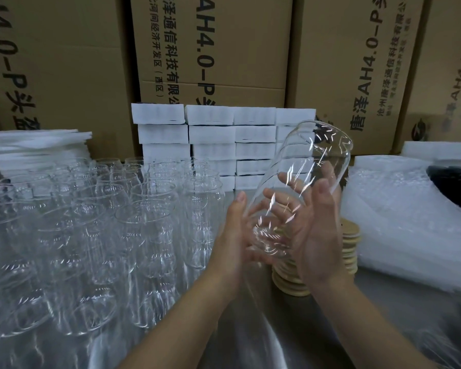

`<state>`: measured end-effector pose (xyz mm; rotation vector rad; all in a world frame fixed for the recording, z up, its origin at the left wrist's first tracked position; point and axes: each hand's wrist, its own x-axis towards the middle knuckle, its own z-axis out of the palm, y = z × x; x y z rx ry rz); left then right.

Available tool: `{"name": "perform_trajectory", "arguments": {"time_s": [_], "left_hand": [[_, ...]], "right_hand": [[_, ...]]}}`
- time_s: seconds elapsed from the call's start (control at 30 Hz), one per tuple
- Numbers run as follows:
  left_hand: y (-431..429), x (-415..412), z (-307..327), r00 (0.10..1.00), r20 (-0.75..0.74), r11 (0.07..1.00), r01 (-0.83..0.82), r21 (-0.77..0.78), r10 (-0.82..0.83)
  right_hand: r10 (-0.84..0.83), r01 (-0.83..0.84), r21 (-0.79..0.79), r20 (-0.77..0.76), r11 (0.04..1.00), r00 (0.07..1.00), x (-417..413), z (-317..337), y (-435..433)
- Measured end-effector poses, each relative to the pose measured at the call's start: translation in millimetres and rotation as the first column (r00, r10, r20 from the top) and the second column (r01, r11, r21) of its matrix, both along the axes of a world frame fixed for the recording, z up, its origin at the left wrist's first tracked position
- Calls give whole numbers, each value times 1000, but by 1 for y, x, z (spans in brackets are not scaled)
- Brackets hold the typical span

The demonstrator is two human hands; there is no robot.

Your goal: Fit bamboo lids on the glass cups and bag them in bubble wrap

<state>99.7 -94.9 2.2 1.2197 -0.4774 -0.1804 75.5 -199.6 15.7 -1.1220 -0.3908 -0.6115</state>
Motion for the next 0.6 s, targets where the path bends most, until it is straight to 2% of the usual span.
{"name": "perform_trajectory", "arguments": {"time_s": [0.1, 0.17, 0.3, 0.4, 0.43, 0.47, 0.53, 0.57, 0.6], "left_hand": [[7, 0, 2, 981, 163, 995, -103, -14, 104], [9, -1, 3, 963, 249, 993, -114, 14, 107], [9, 2, 1, 958, 272, 996, -86, -24, 89], [5, 4, 0, 961, 244, 991, -119, -57, 130], [3, 5, -1, 959, 236, 987, -149, -59, 158], [3, 6, -2, 953, 236, 982, -181, -50, 187], [3, 8, -4, 938, 255, 971, -239, -8, 233], [2, 8, -5, 932, 263, 966, -259, 10, 247], [2, 8, -6, 929, 265, 962, -273, 19, 259]], "right_hand": [[-216, 255, -229, 181, 940, 959, -1, -1, 3], [-247, 324, -374, 240, 869, 939, -1, 0, 2], [-271, 312, -594, 161, 741, 949, 4, 13, -18], [-408, 379, -657, 118, 651, 905, 8, 32, -45], [-463, 380, -710, 85, 593, 882, 10, 38, -55], [-532, 359, -792, 52, 493, 845, 12, 42, -67], [-678, 253, -936, 20, 246, 734, 13, 42, -87], [-712, 191, -961, -9, 200, 703, 12, 40, -94], [-713, 139, -968, -55, 211, 698, 11, 37, -96]]}}
